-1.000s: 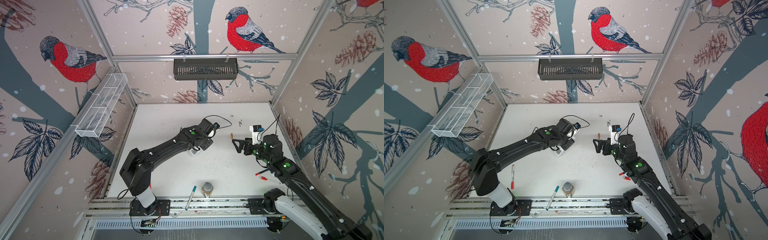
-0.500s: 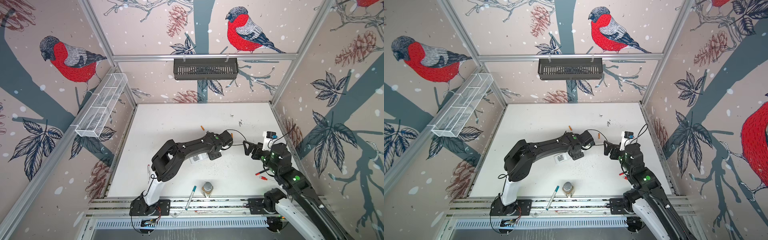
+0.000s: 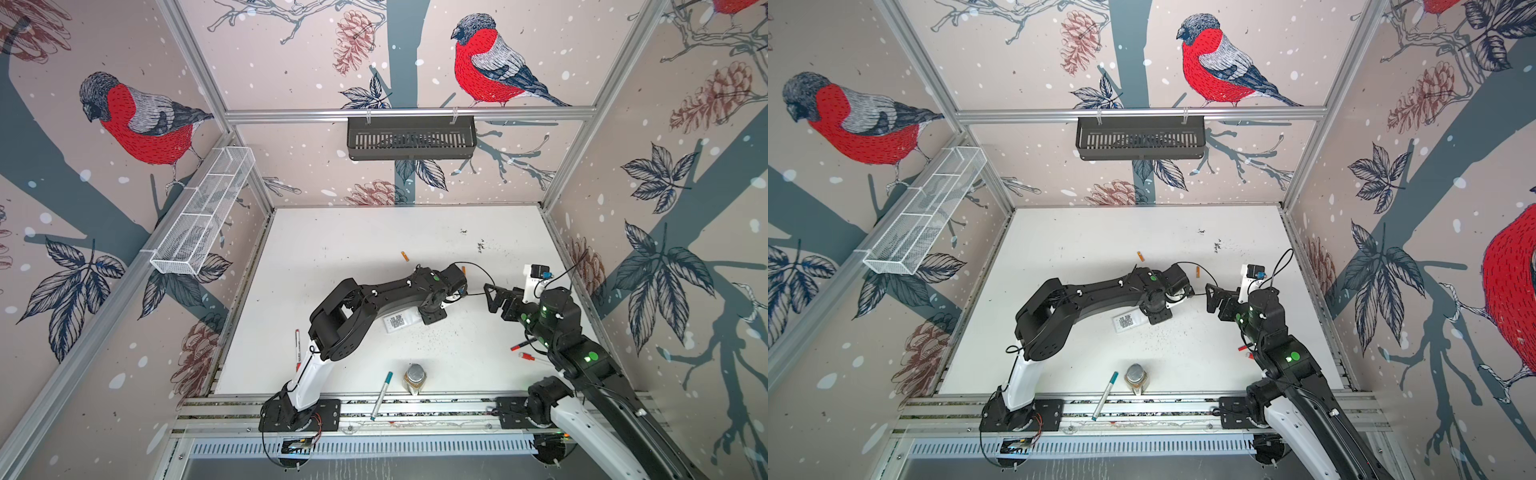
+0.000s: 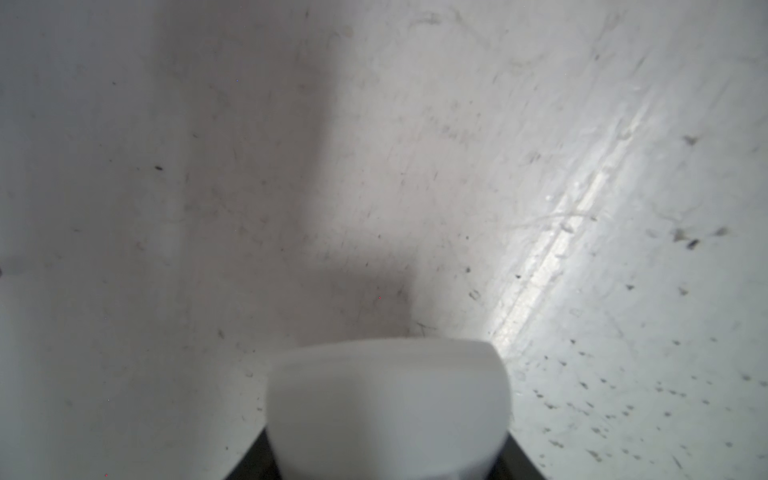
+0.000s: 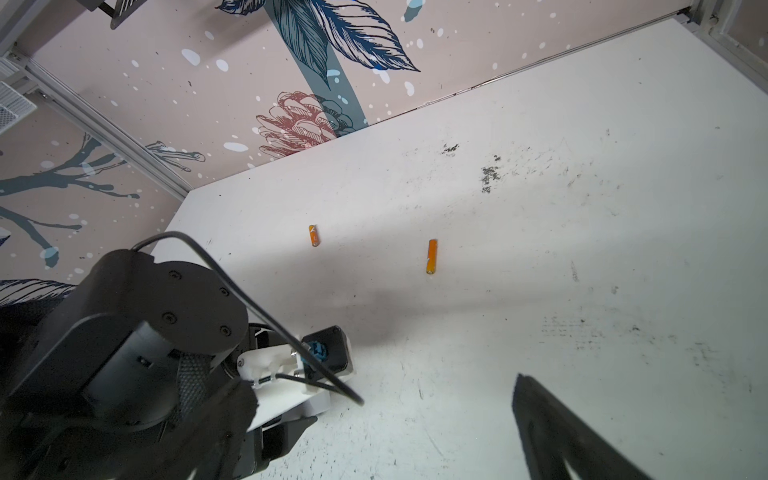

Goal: Load the batteries into the remote control

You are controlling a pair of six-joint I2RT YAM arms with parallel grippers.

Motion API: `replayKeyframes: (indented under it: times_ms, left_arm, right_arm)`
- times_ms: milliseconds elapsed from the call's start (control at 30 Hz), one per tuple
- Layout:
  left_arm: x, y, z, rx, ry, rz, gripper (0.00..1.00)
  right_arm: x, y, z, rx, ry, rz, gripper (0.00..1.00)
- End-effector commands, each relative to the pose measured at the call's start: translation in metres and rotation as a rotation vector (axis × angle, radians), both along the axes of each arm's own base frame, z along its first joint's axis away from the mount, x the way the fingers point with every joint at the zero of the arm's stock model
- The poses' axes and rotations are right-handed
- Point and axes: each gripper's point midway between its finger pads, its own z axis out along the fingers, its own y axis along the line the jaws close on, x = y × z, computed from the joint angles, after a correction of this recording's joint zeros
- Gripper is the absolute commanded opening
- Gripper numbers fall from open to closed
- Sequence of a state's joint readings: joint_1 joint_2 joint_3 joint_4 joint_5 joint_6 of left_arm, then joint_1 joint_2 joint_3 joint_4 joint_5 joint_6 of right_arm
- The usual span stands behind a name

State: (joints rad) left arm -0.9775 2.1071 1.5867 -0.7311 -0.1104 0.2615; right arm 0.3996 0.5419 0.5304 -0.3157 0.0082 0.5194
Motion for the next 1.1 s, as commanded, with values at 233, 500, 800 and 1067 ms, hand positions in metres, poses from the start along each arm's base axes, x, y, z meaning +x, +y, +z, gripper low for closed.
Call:
replayKeyframes:
  times_ms: [233,500,800,1067]
  left_arm:
    - [0.017,0.004,0.064,-0.195,-0.08,0.075,0.94]
    - [0.038,0.076,0.144,-0.449,-0.2,0.488,0.98]
    - [-0.031,0.117,0.129,-0.757,-0.022,0.688,0.98]
    - [-0.084,0.11,0.098,-0.915,0.241,0.671,0.98]
  right_arm:
    - [0.007,0.015,-0.011,0.0,0.011,0.063,1.0]
    - [0.016,0.059,-0.06,-0.136,0.152,0.216,1.0]
    - [0.025,0.123,-0.12,-0.216,0.361,0.418,1.0]
    - [0.048,0.153,-0.147,-0.22,0.412,0.454,0.98]
